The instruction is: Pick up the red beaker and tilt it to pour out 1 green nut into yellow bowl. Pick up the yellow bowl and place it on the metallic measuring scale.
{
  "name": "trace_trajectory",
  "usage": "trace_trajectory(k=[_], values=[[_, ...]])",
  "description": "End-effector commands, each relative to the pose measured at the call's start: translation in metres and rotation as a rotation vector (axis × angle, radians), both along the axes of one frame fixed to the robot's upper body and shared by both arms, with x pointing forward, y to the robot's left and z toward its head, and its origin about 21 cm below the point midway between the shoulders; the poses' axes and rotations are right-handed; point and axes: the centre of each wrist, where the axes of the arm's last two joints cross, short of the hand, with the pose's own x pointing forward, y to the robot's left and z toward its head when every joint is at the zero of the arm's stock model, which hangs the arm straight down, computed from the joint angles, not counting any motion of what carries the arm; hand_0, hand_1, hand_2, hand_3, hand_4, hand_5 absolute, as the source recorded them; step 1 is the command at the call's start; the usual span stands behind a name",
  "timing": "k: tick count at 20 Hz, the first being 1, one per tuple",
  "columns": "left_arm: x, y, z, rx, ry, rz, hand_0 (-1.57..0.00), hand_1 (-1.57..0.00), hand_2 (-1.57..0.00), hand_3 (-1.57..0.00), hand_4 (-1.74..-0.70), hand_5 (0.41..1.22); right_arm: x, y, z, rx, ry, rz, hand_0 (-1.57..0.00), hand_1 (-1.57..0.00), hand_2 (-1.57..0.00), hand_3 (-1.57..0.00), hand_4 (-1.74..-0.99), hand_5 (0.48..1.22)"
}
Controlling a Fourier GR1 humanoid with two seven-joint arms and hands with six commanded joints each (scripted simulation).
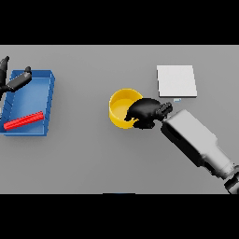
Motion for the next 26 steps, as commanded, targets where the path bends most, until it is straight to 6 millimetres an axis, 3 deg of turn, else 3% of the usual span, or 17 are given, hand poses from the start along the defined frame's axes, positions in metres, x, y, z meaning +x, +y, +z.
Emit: trace_trajectory(k=[1,5,8,12,18,21,26], values=[[0.0,0.0,0.001,0.002,-0.002,0.0,0.0,0.0,0.0,0.0,-0.81,0.724,0.0,0.0,0.001,-0.003,0.004,-0.008,-1.48,-1.47,-1.42,-1.18,-1.711,1.199],[0.001,-0.001,0.003,0.011,0.001,-0.006,0.0,0.0,0.0,0.0,-0.8,0.724,0.0,-0.009,0.019,0.029,-0.01,-0.01,-1.53,-1.53,-1.49,-1.19,-1.729,1.212],[0.004,0.002,0.005,0.017,-0.003,-0.002,0.0,0.0,0.0,0.0,-0.8,0.721,-0.001,-0.009,0.045,0.02,-0.046,-0.006,-1.55,-1.55,-1.51,-1.38,-1.731,1.216],[0.002,0.002,0.005,0.015,0.0,-0.011,0.0,0.0,0.0,0.0,-0.8,0.722,0.001,-0.015,0.077,0.003,-0.112,-0.047,-1.56,-1.56,-1.54,-1.31,-1.724,1.219],[0.003,0.003,0.007,0.019,-0.015,-0.009,0.0,0.0,0.0,0.0,-0.8,0.723,0.004,-0.033,0.098,0.014,-0.156,-0.073,-1.57,-1.57,-1.56,-1.24,-1.719,1.22],[0.0,0.002,0.006,0.007,-0.02,-0.015,0.0,0.0,0.0,0.0,-0.81,0.741,0.017,-0.045,0.113,0.007,-0.211,-0.115,-1.57,-1.57,-1.57,-1.33,-1.72,1.221],[-0.005,-0.002,0.01,0.026,-0.008,0.009,0.0,0.0,0.0,0.0,-0.81,0.739,0.037,-0.077,0.111,-0.005,-0.253,-0.247,-1.57,-1.57,-1.57,-1.23,-1.72,1.221]])
